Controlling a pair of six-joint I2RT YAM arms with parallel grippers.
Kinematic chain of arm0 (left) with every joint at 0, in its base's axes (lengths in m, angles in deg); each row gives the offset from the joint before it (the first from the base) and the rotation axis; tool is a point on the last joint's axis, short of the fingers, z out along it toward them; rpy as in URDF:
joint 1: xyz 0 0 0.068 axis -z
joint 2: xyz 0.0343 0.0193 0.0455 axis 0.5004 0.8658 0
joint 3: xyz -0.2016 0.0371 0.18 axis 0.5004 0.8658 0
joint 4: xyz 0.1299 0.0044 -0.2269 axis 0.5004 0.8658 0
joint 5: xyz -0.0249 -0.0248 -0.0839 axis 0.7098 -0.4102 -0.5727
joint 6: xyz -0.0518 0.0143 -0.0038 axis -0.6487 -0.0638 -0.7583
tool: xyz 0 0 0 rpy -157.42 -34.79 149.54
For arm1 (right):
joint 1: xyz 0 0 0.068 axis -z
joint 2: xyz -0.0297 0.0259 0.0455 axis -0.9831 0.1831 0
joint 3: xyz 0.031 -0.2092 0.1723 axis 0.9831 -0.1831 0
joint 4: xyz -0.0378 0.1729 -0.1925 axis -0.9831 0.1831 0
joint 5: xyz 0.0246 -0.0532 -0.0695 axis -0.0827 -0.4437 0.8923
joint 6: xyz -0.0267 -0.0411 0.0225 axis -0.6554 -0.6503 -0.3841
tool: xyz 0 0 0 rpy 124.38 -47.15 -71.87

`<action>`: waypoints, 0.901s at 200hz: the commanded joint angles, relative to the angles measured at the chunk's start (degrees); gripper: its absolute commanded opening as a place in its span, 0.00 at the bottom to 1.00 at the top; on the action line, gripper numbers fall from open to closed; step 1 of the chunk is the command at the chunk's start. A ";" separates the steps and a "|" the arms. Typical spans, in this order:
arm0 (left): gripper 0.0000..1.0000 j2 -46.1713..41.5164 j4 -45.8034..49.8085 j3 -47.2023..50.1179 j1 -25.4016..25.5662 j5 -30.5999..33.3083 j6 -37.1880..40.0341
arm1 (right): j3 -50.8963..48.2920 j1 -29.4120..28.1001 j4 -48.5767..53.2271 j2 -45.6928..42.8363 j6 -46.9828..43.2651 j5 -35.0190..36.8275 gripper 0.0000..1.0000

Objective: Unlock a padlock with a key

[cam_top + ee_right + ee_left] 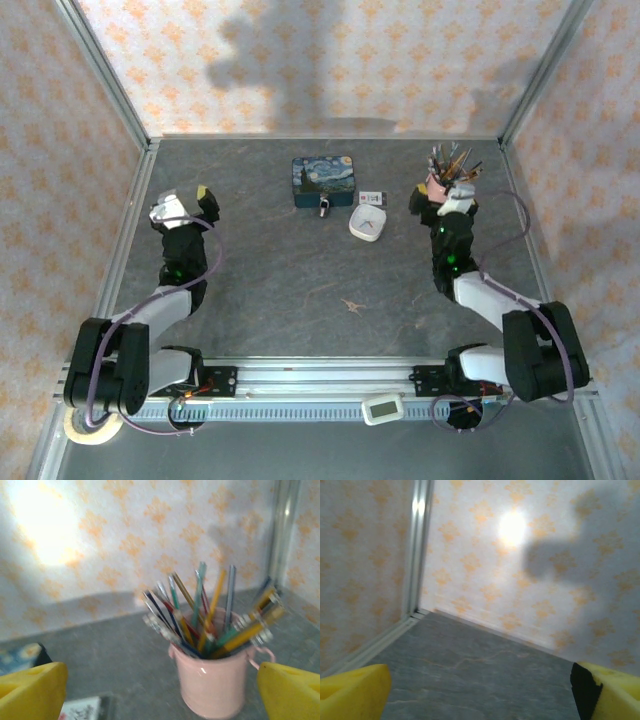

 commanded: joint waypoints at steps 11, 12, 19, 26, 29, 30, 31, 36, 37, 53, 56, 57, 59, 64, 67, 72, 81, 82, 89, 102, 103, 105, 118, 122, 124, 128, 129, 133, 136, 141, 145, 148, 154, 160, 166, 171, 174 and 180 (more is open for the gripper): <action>0.93 1.88 11.92 -5.28 4.82 -4.32 -10.65 | 11.36 -4.14 22.54 3.36 9.98 -8.38 0.97; 0.93 1.95 12.07 -5.35 4.99 -4.40 -10.96 | 11.92 -4.32 23.05 3.52 10.01 -8.60 0.97; 0.93 2.84 12.99 -5.93 5.75 -5.67 -12.77 | 15.47 -5.41 26.40 5.66 10.64 -9.74 0.96; 0.96 3.65 14.36 -6.57 6.28 -6.63 -13.94 | 19.06 -6.51 29.24 8.10 11.03 -10.82 0.96; 0.96 3.90 15.16 -6.84 6.51 -6.66 -14.55 | 20.57 -6.99 30.70 9.10 11.12 -11.38 0.96; 0.96 4.01 15.44 -7.01 6.59 -6.59 -14.75 | 20.83 -7.15 31.13 9.51 11.16 -11.60 0.95; 0.96 4.07 15.76 -7.10 6.63 -6.51 -14.94 | 21.49 -7.27 31.52 9.90 11.13 -11.88 0.95; 0.97 4.52 17.01 -7.56 6.91 -6.18 -16.23 | 23.90 -7.83 33.55 11.75 11.27 -13.13 0.94; 0.97 4.59 17.20 -7.64 6.92 -6.08 -16.56 | 24.34 -7.97 33.92 12.11 11.32 -13.35 0.94; 0.99 6.10 19.50 -8.29 6.93 -4.51 -21.42 | 33.72 -8.74 40.45 18.72 11.98 -17.81 0.91; 0.99 6.27 19.86 -8.39 6.85 -4.30 -22.10 | 35.49 -8.78 41.88 19.94 11.86 -18.82 0.90; 0.99 6.30 19.94 -8.40 6.85 -4.26 -22.26 | 36.07 -8.79 42.30 20.42 11.84 -19.14 0.90; 0.99 6.50 20.21 -8.45 6.91 -4.15 -22.61 | 37.12 -8.80 43.06 21.41 11.73 -19.69 0.90; 0.99 6.80 20.90 -8.72 6.91 -3.77 -23.03 | 40.02 -8.91 45.02 23.40 11.53 -20.70 0.88; 0.99 6.95 21.32 -8.95 6.85 -3.64 -23.12 | 41.53 -8.97 46.00 24.70 11.43 -21.08 0.88; 0.99 7.07 21.99 -9.18 6.85 -3.48 -23.24 | 43.78 -9.14 47.27 26.66 11.31 -21.32 0.88; 0.99 7.00 22.87 -9.59 6.89 -3.36 -23.27 | 47.08 -9.41 48.96 29.66 11.14 -21.51 0.87; 0.99 6.97 22.94 -9.57 6.87 -3.40 -23.29 | 47.44 -9.50 49.05 29.99 11.17 -21.45 0.87; 0.99 6.91 23.21 -9.72 6.80 -3.55 -23.35 | 49.72 -9.57 50.11 32.18 11.43 -20.81 0.87; 0.99 6.35 23.23 -9.48 6.61 -4.45 -23.57 | 52.96 -9.61 51.47 35.89 11.68 -20.60 0.86; 0.99 6.30 23.17 -9.43 6.59 -4.60 -23.57 | 53.29 -9.65 51.58 36.22 11.66 -20.56 0.86; 0.99 6.23 23.12 -9.33 6.54 -4.85 -23.57 | 53.86 -9.65 51.82 36.72 11.64 -20.48 0.86; 0.99 5.47 21.64 -8.32 6.33 -6.35 -23.61 | 56.91 -9.70 52.79 40.16 11.50 -20.77 0.84; 0.99 5.26 21.24 -7.97 6.27 -6.65 -23.60 | 57.73 -9.73 53.00 41.20 11.32 -20.86 0.83; 0.99 5.14 20.97 -7.80 6.26 -6.79 -24.83 | 58.15 -9.74 53.09 41.54 11.22 -20.87 0.83; 0.99 4.95 20.52 -7.45 6.22 -7.08 -25.34 | 58.96 -9.78 53.37 42.58 11.12 -20.79 0.83; 0.99 4.85 20.45 -7.36 6.23 -7.15 -25.42 | 59.19 -9.77 53.41 42.82 11.11 -20.70 0.83; 0.99 4.61 20.16 -7.07 6.09 -7.34 -25.63 | 60.00 -9.85 53.66 43.81 10.91 -20.54 0.82; 0.99 4.47 19.94 -6.85 5.97 -7.51 -25.76 | 60.77 -9.99 53.92 44.50 10.72 -20.45 0.81; 0.99 4.15 19.70 -6.55 5.94 -7.69 -25.92 | 61.79 -10.05 54.49 45.65 10.48 -20.39 0.81; 0.99 3.86 19.64 -6.34 5.88 -7.82 -25.97 | 62.60 -10.11 54.83 46.42 10.27 -20.34 0.81; 0.99 3.75 19.53 -6.19 5.81 -7.96 -25.97 | 63.06 -10.11 54.93 47.00 10.14 -20.40 0.81; 0.99 3.32 19.34 -5.85 5.86 -8.09 -25.98 | 63.90 -10.16 55.11 47.96 9.93 -20.54 0.81; 0.99 2.90 19.11 -5.49 5.71 -8.17 -25.95 | 64.47 -10.23 55.04 48.72 9.58 -21.00 0.81; 0.99 2.50 18.80 -4.98 5.74 -8.18 -25.95 | 64.85 -10.32 54.77 49.43 9.29 -21.78 0.81; 0.99 2.19 18.47 -4.56 5.64 -8.27 -25.99 | 65.15 -10.32 54.59 49.90 9.14 -22.63 0.81; 0.99 1.98 18.30 -4.28 5.62 -8.31 -26.13 | 65.34 -10.35 54.55 50.26 9.02 -23.24 0.80; 0.99 1.68 17.83 -3.67 5.62 -8.36 -26.50 | 65.85 -10.30 54.49 51.02 8.86 -24.35 0.80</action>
